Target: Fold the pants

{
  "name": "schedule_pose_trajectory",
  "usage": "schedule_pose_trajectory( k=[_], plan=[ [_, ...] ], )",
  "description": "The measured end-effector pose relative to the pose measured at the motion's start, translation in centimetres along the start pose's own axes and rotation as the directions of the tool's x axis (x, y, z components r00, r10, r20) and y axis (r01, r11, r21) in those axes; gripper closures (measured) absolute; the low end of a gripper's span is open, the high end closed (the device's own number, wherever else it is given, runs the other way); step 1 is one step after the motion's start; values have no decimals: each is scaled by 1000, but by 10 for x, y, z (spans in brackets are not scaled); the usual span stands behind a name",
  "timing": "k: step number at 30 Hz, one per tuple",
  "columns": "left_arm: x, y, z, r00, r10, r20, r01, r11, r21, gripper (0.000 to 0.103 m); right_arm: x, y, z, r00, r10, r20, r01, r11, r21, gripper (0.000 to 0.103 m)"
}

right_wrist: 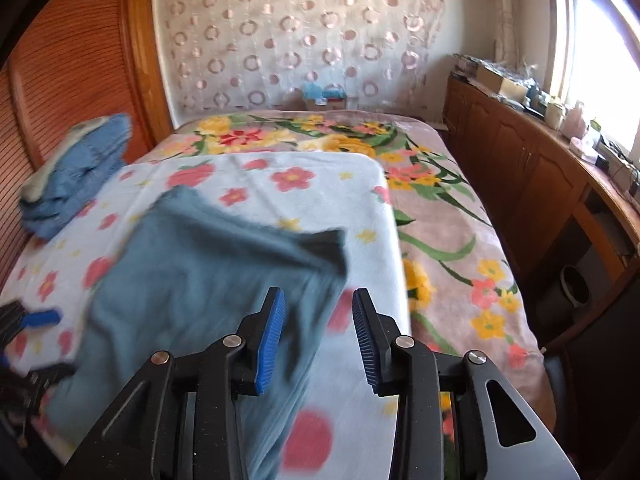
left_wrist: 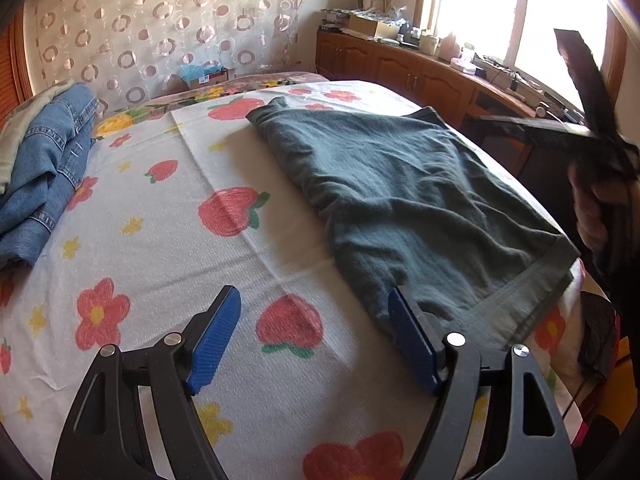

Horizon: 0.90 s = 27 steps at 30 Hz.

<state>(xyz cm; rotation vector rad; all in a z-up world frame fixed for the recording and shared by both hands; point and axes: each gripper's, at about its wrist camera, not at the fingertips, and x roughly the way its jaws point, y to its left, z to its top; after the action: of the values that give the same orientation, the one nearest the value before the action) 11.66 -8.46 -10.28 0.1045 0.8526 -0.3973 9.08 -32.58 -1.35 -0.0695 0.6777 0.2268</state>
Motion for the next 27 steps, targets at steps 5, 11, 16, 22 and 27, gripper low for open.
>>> schedule_pose_trajectory(
  k=[5, 11, 16, 22, 27],
  plan=[
    [-19, -7, -5, 999, -33, 23, 32, 999, 32, 26, -33, 17, -41, 1000, 31, 1, -31, 999, -20, 66],
    [-33, -19, -13, 997, -72, 17, 71, 995, 75, 38, -49, 13, -74, 998, 62, -22, -62, 997, 37, 66],
    [-38, -28, -16, 995, -97, 7, 96, 990, 100, 45, -51, 12, -82, 997, 67, -40, -65, 997, 49, 64],
    [-43, -42, -19, 994, -106, 9, 103, 982, 157, 54, -58, 22, -81, 997, 68, -38, -67, 997, 37, 63],
    [-34, -44, -24, 993, -113, -33, 117, 979, 166, 58, -52, 32, -84, 997, 71, -36, -70, 997, 41, 62]
  ],
)
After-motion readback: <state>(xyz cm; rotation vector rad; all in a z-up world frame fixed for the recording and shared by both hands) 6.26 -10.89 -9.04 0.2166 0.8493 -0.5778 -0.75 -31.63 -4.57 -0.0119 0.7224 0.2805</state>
